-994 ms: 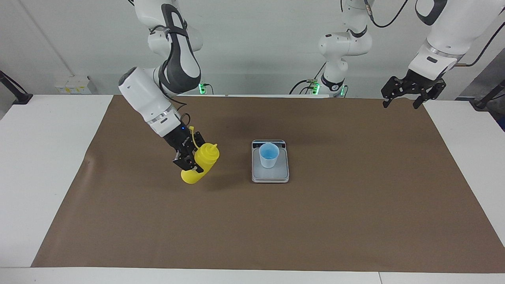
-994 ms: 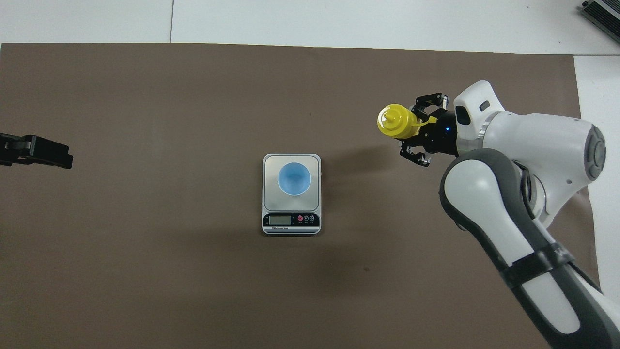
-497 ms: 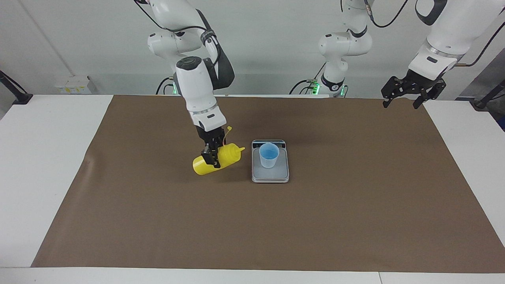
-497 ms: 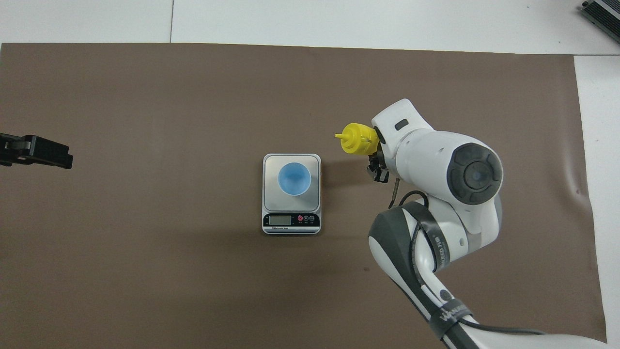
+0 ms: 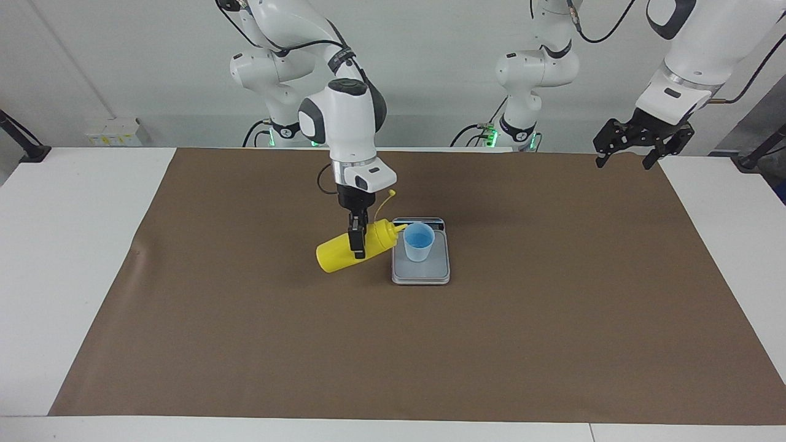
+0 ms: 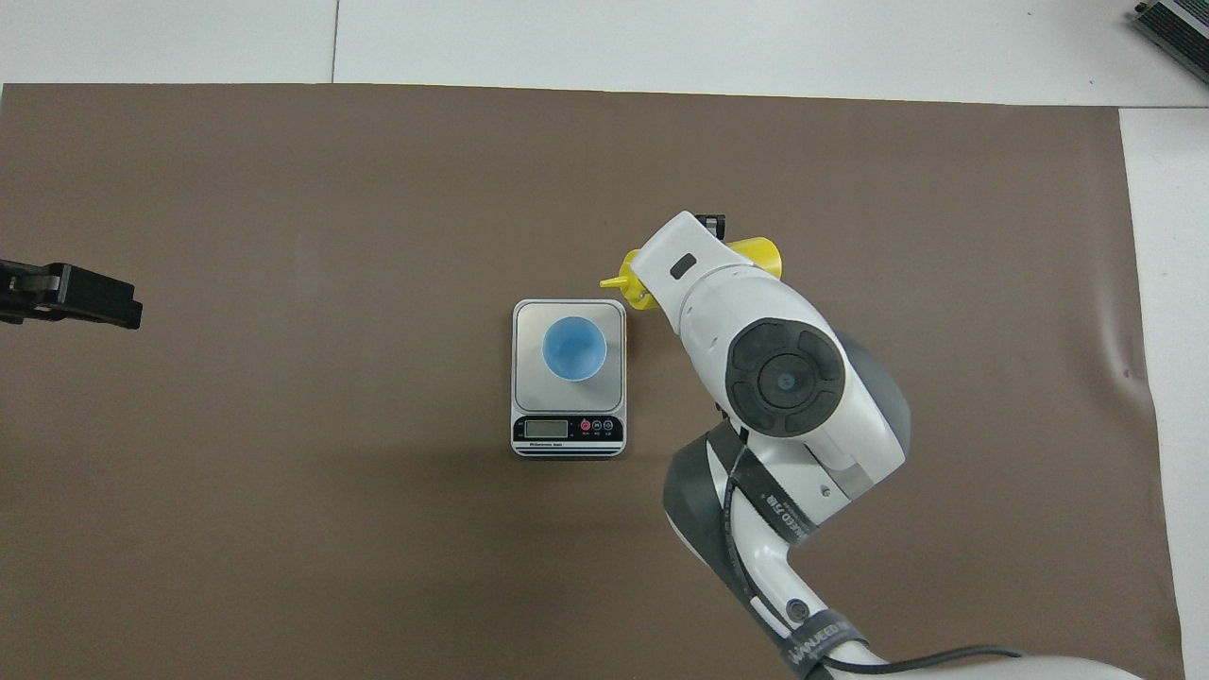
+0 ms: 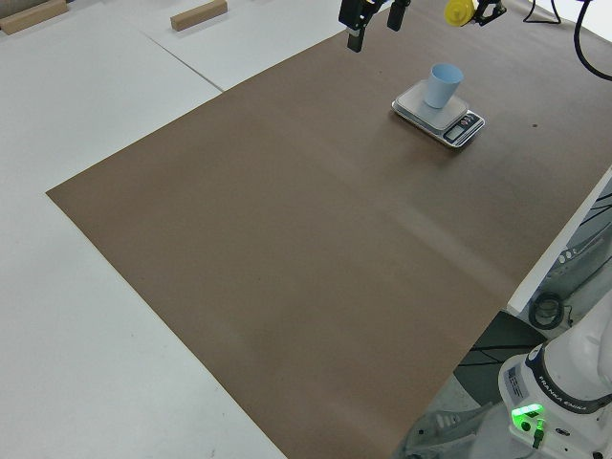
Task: Pour seasoning into cup on scale with both arms
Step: 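Carry the yellow bottle with the right gripper over the blue cup, then tilt the yellow bottle nozzle down into the blue cup with the right gripper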
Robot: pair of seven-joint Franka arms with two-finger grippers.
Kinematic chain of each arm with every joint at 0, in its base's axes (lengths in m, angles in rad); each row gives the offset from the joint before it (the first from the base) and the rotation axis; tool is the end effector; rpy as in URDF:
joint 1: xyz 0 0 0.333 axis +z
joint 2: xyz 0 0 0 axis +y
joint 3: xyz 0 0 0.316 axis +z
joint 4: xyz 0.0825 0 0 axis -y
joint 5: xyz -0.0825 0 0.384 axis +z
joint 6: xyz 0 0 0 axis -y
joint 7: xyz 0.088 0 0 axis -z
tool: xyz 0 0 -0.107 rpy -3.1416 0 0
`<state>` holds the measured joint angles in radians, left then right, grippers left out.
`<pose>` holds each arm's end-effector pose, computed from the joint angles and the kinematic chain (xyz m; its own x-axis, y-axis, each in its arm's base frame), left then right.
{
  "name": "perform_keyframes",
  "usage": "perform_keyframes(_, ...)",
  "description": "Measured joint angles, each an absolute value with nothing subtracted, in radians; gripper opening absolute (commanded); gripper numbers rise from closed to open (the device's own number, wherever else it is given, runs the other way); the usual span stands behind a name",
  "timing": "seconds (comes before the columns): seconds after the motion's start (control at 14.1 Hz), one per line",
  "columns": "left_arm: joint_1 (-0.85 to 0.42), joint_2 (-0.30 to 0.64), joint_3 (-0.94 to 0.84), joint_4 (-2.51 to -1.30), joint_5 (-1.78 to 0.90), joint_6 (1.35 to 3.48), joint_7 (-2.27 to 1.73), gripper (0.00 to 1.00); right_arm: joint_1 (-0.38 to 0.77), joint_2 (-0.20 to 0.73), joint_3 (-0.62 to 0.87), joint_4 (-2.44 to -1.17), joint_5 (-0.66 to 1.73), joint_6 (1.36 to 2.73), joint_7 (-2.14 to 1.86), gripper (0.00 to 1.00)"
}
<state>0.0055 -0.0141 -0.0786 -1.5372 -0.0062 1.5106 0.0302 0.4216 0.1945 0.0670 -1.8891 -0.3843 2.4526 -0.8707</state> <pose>0.5428 -0.0408 0.6427 0.9946 -0.1035 -0.0124 -0.1034 -0.9946 0.0055 0.5642 0.2973 0.4428 -0.0286 0.9989 -0.0373 0.8949 0.0422 0.4443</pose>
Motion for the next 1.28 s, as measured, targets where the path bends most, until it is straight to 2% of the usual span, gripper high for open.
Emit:
perform_keyframes(0.28,0.006,-0.014,-0.079,-1.537,-0.006,1.511,0.03,1.0,0.473,0.225,0.067,-1.886,-0.587,2.446,-0.84,0.0)
perform_keyframes(0.64,0.006,-0.014,-0.079,-1.537,-0.006,1.51,0.03,1.0,0.52,0.227,0.067,-1.881,-0.764,2.368,-0.833,0.0)
perform_keyframes(0.99,0.006,-0.014,-0.079,-1.537,-0.006,1.51,0.03,1.0,0.53,0.251,0.064,-1.882,-0.958,2.323,-0.746,0.0)
perform_keyframes(1.28,0.006,-0.014,-0.079,-1.537,-0.006,1.51,0.03,1.0,0.531,0.271,0.063,-1.882,-1.02,2.295,-0.735,0.0)
